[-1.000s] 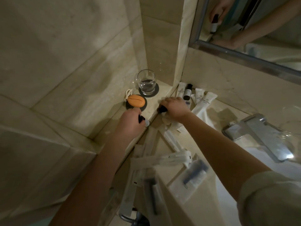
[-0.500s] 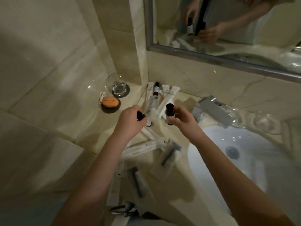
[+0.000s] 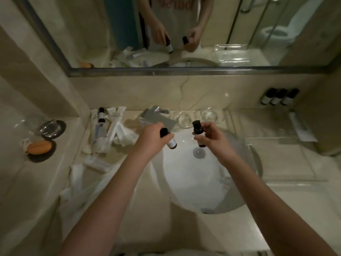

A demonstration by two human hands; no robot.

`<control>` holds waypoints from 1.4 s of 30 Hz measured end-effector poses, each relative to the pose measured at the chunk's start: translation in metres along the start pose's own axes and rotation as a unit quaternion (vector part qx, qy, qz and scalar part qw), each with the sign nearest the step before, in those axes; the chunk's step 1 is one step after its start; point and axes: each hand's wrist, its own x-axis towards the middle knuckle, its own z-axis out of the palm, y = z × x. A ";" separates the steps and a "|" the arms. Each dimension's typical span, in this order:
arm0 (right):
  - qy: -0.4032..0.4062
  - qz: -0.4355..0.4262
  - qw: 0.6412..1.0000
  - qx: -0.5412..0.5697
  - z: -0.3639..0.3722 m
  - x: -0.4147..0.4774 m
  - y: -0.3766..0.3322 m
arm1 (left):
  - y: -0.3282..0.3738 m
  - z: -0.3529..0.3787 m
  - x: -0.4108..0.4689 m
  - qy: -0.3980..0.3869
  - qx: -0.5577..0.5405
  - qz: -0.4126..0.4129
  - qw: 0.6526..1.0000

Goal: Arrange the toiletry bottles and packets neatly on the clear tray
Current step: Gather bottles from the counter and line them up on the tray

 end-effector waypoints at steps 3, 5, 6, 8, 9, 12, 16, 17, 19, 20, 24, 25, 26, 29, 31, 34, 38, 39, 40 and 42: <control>0.065 0.003 0.998 -0.002 -0.046 -0.002 0.001 | 0.036 0.028 0.021 -0.018 0.008 0.030 0.999; 0.097 0.004 0.995 -0.010 -0.075 0.000 0.002 | 0.058 0.045 0.034 -0.024 0.014 0.047 0.999; 0.113 0.004 0.994 -0.013 -0.089 0.001 0.003 | 0.069 0.054 0.040 -0.027 0.023 0.052 0.998; 0.143 0.006 0.990 -0.020 -0.114 0.007 0.006 | 0.088 0.071 0.051 -0.034 0.046 0.059 0.997; 0.157 0.005 0.987 -0.033 -0.127 0.011 0.007 | 0.097 0.080 0.057 -0.039 0.050 0.065 0.996; 0.193 0.009 0.978 -0.073 -0.165 0.029 0.014 | 0.122 0.103 0.078 -0.056 0.045 0.081 0.994; 0.217 0.027 0.968 -0.123 -0.209 0.055 0.022 | 0.151 0.129 0.111 -0.071 0.065 0.103 0.990; 0.218 0.032 0.966 -0.136 -0.218 0.061 0.024 | 0.158 0.136 0.120 -0.077 0.070 0.106 0.989; 0.216 0.038 0.962 -0.160 -0.236 0.076 0.030 | 0.173 0.150 0.138 -0.089 0.082 0.115 0.986; 0.217 0.041 0.961 -0.165 -0.244 0.083 0.032 | 0.180 0.157 0.146 -0.095 0.088 0.122 0.984; 0.190 0.051 0.962 -0.191 -0.267 0.101 0.042 | 0.206 0.184 0.172 -0.136 0.122 0.153 0.971; 0.177 0.051 0.961 -0.205 -0.271 0.103 0.045 | 0.211 0.190 0.178 -0.145 0.135 0.157 0.967; 0.167 0.052 0.961 -0.214 -0.274 0.104 0.047 | 0.215 0.196 0.183 -0.153 0.150 0.162 0.963; 0.153 0.040 0.957 -0.242 -0.281 0.103 0.049 | 0.222 0.211 0.194 -0.169 0.181 0.170 0.954; 0.145 0.030 0.954 -0.260 -0.287 0.100 0.046 | 0.223 0.218 0.198 -0.170 0.179 0.168 0.954; 0.147 0.016 0.940 -0.306 -0.294 0.100 0.035 | 0.225 0.222 0.201 -0.168 0.179 0.165 0.955; 0.147 0.001 0.828 -0.542 -0.289 0.108 0.017 | 0.223 0.222 0.200 -0.170 0.191 0.153 0.955; 0.138 -0.004 0.800 -0.583 -0.286 0.110 0.014 | 0.222 0.221 0.200 -0.172 0.194 0.151 0.954; 0.127 -0.006 0.785 -0.607 -0.284 0.112 0.012 | 0.222 0.221 0.200 -0.177 0.197 0.150 0.953; 0.103 -0.011 0.778 -0.619 -0.282 0.114 0.010 | 0.223 0.217 0.201 -0.188 0.201 0.149 0.950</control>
